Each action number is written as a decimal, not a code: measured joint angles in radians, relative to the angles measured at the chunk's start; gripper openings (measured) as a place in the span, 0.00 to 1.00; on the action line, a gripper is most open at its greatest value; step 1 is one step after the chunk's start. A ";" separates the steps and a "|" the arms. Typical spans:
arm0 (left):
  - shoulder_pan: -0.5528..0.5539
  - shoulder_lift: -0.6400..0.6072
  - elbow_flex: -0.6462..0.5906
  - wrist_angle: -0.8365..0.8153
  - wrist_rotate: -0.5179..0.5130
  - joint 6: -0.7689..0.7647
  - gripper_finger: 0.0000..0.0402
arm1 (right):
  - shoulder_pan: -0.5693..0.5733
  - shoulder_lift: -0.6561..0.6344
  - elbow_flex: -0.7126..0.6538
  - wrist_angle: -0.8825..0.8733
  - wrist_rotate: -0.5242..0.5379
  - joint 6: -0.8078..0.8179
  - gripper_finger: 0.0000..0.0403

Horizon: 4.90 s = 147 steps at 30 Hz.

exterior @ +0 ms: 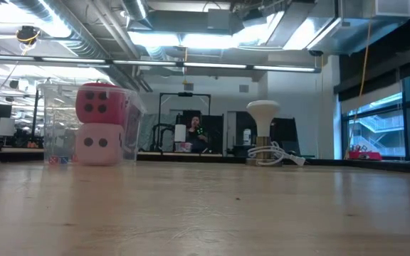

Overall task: Pick & Place Dice
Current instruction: Put the small green dice into the transparent bin, then return to Home Position

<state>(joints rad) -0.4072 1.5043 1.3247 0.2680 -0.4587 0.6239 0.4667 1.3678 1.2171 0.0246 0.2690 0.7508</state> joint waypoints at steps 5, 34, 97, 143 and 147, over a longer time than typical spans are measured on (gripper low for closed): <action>0.000 -0.001 0.000 0.004 0.002 0.000 0.07 | 0.000 0.000 -0.001 0.021 0.000 -0.006 0.13; 0.001 -0.043 -0.001 -0.094 -0.150 -0.243 0.07 | -0.003 0.000 0.001 0.072 0.005 0.026 0.68; 1.236 -0.171 -0.001 -1.739 0.385 -0.723 0.07 | 0.107 0.000 0.000 0.064 0.012 0.023 0.65; 0.909 -0.526 0.000 -1.229 0.669 -0.728 0.45 | 0.106 -0.173 0.000 -0.195 0.021 -0.136 0.65; 0.740 -0.569 0.000 -1.086 0.664 -0.802 0.44 | 0.105 -0.245 0.000 -0.301 0.109 -0.165 0.65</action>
<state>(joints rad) 0.3331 0.9358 1.3247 -0.8183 0.2055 -0.1780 0.5712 1.1232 1.2171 -0.2762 0.3781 0.5859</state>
